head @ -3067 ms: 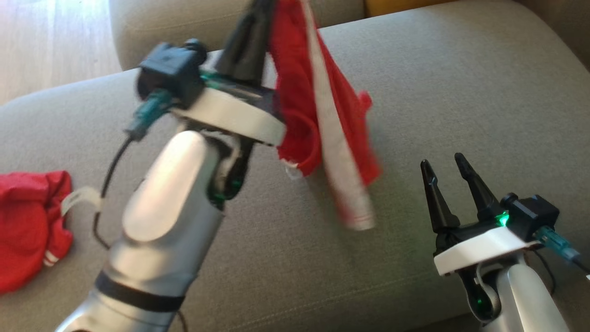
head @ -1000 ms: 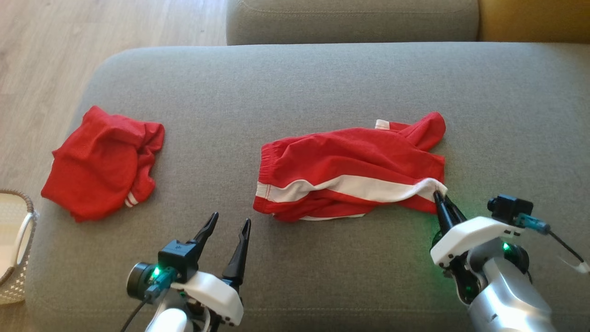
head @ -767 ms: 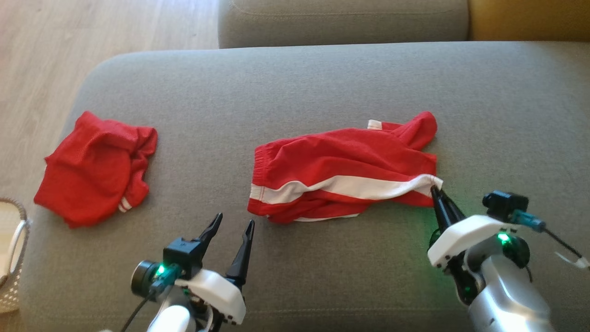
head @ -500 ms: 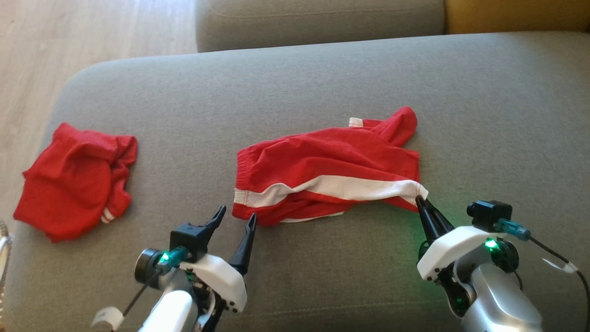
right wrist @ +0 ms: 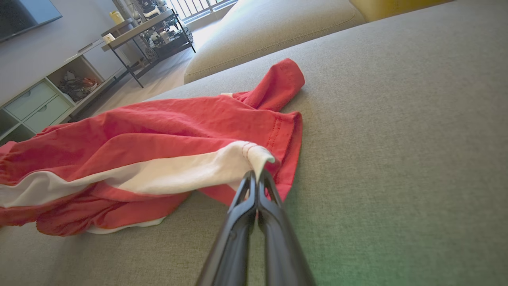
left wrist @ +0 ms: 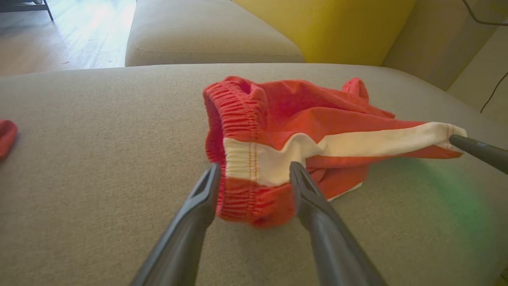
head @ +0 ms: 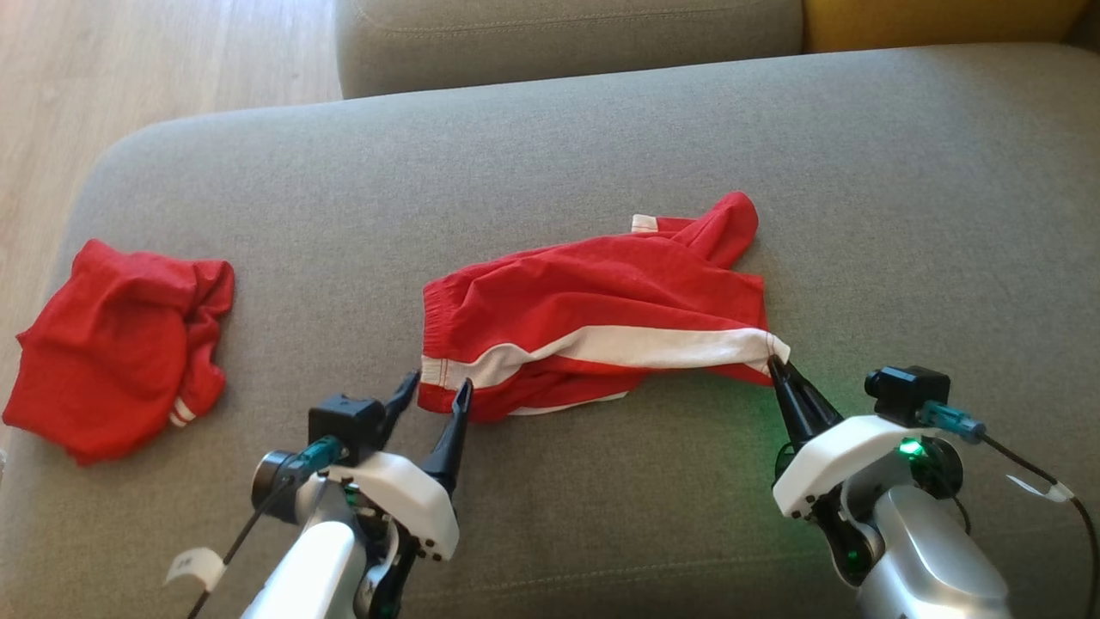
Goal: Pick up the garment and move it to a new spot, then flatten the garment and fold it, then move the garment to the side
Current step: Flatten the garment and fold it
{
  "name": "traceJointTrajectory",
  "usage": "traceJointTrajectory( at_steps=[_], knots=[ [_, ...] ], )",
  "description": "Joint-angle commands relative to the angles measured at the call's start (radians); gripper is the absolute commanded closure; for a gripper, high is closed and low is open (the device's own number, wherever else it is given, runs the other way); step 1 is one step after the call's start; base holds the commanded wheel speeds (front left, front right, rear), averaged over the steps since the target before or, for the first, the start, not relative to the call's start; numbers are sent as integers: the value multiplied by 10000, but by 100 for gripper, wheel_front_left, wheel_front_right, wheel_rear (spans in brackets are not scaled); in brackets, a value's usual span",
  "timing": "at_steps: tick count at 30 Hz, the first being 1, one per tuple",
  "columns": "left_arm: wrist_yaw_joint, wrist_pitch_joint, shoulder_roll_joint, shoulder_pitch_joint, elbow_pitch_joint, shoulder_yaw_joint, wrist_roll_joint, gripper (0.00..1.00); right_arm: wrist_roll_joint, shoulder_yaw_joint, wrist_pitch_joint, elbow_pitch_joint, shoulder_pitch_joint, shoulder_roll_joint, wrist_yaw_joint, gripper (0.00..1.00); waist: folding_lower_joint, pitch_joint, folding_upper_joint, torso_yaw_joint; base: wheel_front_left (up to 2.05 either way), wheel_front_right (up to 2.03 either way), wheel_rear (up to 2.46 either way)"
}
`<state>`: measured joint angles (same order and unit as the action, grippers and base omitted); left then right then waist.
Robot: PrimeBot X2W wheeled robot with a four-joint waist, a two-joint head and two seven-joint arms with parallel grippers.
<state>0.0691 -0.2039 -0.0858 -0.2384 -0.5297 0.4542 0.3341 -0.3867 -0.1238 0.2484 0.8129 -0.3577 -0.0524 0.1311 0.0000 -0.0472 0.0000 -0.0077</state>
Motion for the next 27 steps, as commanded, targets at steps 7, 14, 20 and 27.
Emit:
traceJointTrajectory(
  at_steps=[7, 14, 20, 27],
  knots=[
    [147, -122, -127, -788, 155, -171, 19, 100, 212, -44, 133, -352, -149, 22, -4, 100, 0, 14, 0, 20, 0, 0, 0],
    [215, -297, -223, -806, 464, -53, -8, 100, 671, 235, 133, -898, -209, 22, -4, 100, 0, 163, 0, 76, 0, 0, 0],
    [268, -223, -332, -1020, 2113, -455, 519, 100, 1825, 628, 103, -2603, -591, 22, -4, 100, 0, 708, 0, 51, 0, 0, 0],
    [-137, 483, -463, -1606, 4497, -1310, 1241, 100, 3316, 924, -737, -5346, -1118, 22, -4, 100, 0, 1166, 0, -96, 0, 0, 0]
  ],
)
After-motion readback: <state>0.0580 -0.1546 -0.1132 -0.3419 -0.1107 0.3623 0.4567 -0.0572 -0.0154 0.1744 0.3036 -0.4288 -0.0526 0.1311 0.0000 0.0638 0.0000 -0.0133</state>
